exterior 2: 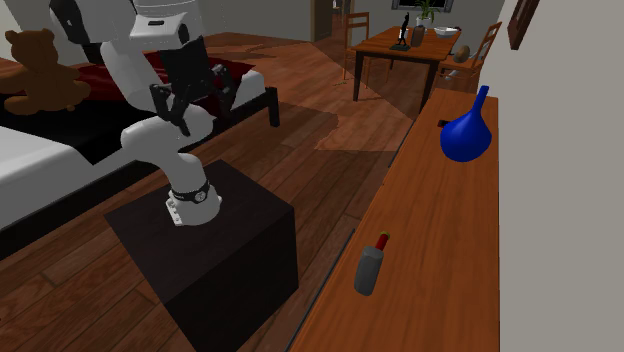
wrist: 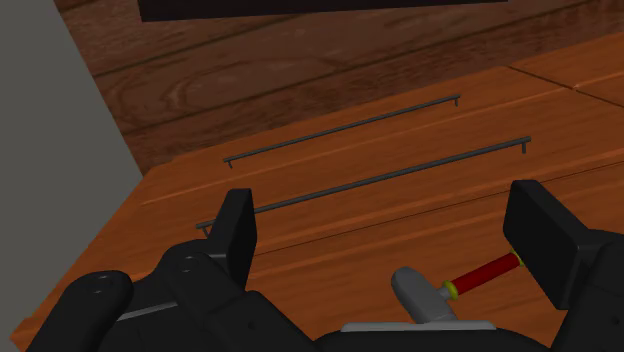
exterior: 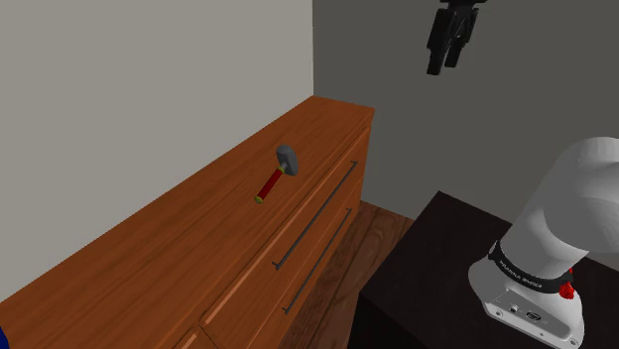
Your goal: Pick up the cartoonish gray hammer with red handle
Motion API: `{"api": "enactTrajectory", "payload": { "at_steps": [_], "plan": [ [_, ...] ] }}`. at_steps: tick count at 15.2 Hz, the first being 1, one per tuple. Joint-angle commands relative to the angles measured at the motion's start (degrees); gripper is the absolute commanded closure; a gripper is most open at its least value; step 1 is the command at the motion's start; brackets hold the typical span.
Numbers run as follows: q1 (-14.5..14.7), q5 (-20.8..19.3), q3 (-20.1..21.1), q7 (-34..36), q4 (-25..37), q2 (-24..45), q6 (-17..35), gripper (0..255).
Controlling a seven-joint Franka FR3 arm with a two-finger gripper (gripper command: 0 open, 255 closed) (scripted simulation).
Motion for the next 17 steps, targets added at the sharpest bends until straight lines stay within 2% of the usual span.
{"api": "enactTrajectory", "payload": {
  "at_steps": [1, 9, 17],
  "plan": [
    [0.0, 0.0, 0.0, 0.0, 0.0, 0.0, 0.0, 0],
    [-1.8, 6.2, 12.8, 21.5, -8.8, 0.7, 12.8, 0],
    [-5.1, 9.0, 26.4, 43.3, -9.7, 10.6, 26.6, 0]
  ]
}}
